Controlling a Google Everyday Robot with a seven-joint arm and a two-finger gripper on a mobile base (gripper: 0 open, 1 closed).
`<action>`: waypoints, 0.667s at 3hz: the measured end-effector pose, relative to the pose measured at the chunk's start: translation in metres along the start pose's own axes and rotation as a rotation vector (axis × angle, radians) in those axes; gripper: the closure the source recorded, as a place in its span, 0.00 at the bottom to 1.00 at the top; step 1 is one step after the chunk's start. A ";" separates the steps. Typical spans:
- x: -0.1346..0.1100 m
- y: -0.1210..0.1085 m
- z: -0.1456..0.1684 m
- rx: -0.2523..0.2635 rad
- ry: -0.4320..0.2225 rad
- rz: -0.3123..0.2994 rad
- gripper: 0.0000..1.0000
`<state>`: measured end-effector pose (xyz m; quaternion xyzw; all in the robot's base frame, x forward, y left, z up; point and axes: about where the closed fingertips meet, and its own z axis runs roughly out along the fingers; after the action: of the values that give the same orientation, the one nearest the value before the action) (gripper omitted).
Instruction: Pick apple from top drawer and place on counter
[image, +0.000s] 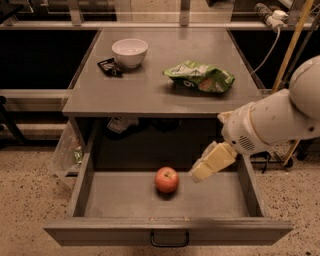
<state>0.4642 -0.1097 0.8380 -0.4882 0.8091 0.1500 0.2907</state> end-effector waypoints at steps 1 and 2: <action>-0.013 -0.012 0.002 0.057 -0.044 0.003 0.00; -0.013 -0.012 0.002 0.057 -0.044 0.003 0.00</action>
Offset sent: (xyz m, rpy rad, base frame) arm 0.0150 0.0044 0.0062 0.0212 -0.0571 -0.0344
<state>0.4796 -0.1058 0.8449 -0.4751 0.8071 0.1382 0.3221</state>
